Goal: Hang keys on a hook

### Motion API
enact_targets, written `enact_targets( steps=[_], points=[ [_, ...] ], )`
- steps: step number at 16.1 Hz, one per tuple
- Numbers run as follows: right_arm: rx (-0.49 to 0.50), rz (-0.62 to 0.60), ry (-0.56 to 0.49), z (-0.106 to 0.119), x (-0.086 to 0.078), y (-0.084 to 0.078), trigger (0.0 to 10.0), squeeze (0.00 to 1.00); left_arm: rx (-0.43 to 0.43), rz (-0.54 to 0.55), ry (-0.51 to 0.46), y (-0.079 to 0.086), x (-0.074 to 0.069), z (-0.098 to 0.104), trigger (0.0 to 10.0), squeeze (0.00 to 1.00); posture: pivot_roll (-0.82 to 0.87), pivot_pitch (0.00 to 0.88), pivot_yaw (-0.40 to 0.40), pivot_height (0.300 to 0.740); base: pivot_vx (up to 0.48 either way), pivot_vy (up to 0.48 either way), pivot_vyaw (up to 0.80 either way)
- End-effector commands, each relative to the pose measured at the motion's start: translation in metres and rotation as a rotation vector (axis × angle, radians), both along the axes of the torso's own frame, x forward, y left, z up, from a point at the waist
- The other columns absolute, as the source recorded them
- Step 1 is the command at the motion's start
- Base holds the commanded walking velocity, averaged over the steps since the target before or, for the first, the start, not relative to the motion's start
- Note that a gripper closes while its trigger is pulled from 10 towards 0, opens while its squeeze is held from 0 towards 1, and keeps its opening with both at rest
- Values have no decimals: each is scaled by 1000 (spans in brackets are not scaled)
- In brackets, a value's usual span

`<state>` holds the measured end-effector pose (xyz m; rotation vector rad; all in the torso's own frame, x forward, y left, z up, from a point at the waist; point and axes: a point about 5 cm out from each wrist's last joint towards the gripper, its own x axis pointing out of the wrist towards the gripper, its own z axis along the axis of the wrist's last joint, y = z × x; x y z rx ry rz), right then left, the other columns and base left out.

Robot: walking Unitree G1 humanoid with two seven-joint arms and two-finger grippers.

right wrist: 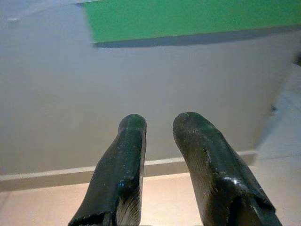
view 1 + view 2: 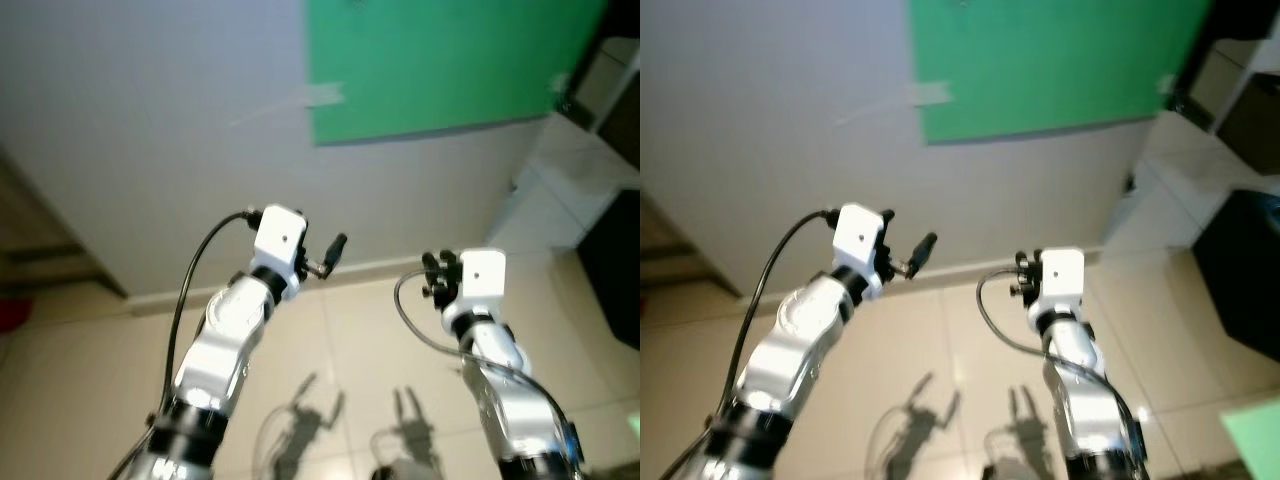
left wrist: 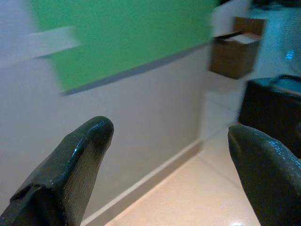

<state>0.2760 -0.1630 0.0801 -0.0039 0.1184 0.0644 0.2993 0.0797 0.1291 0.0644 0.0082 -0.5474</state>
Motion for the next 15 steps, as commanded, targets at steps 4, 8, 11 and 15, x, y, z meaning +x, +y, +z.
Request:
enact_targets(
  steps=[4, 8, 11, 15],
  points=[
    [18, -7, 4, -2, -2, 0, 10000, 0, 9, -25, -16, -6, -2, 3, 10000, 0, -102, 0, 88, 725, 0, -230, -597],
    [19, -19, 12, -3, 0, 1, 10000, 0, 19, -15, -14, -5, -1, 1, 10000, 0, -102, 0, 89, 725, 0, 0, -558],
    [15, -21, 14, -3, -1, 0, 10000, 0, 28, -11, -14, -6, -1, 0, 10000, 0, -105, 0, 90, 725, 0, 0, -581],
    [-4, -29, 5, -1, -1, 0, 10000, 0, 56, -2, -10, -4, -1, -2, 10000, 0, -108, 0, 88, 725, 0, 0, -587]
  ],
)
